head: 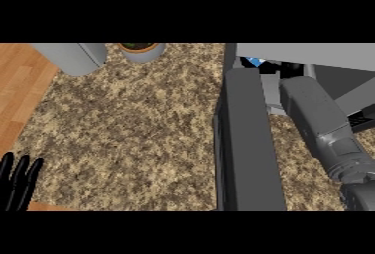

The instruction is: Pick up the milk, place it into the microwave and close the microwave

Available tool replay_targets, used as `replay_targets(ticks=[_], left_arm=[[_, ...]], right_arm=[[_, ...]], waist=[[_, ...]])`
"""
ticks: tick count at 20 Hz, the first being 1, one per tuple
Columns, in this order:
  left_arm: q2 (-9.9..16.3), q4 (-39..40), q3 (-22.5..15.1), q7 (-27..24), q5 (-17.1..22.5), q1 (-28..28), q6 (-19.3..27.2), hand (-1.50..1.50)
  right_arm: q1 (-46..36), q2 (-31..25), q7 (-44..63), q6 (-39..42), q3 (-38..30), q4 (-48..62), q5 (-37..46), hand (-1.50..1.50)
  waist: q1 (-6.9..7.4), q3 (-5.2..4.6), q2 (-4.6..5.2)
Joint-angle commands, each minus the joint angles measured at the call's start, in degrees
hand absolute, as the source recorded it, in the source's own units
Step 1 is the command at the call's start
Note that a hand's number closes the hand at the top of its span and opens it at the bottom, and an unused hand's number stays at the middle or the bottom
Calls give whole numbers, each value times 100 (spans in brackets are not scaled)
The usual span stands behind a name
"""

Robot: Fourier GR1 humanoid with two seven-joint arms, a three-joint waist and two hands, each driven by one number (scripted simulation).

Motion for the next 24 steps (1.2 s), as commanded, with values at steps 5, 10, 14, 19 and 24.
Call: replay_targets(ticks=[5,10,14,19,24], left_arm=[[34,87,-89,51,-357,-260,109,-150],[50,186,-148,104,-363,-345,76,-150],[70,228,-214,156,-503,-520,115,-150],[-14,320,-327,133,-630,-619,178,-150],[-57,251,-572,238,-796,-585,182,-150]], right_arm=[[-187,-125,139,-1305,433,323,604,-150],[-269,-91,192,-1549,435,393,640,-150],[-305,143,363,-867,245,483,419,-150],[-390,198,415,-239,134,530,310,-150],[-243,156,369,-156,77,577,290,-150]], waist=[[160,-7,87],[258,-2,141],[217,23,149],[208,18,115],[120,19,67]])
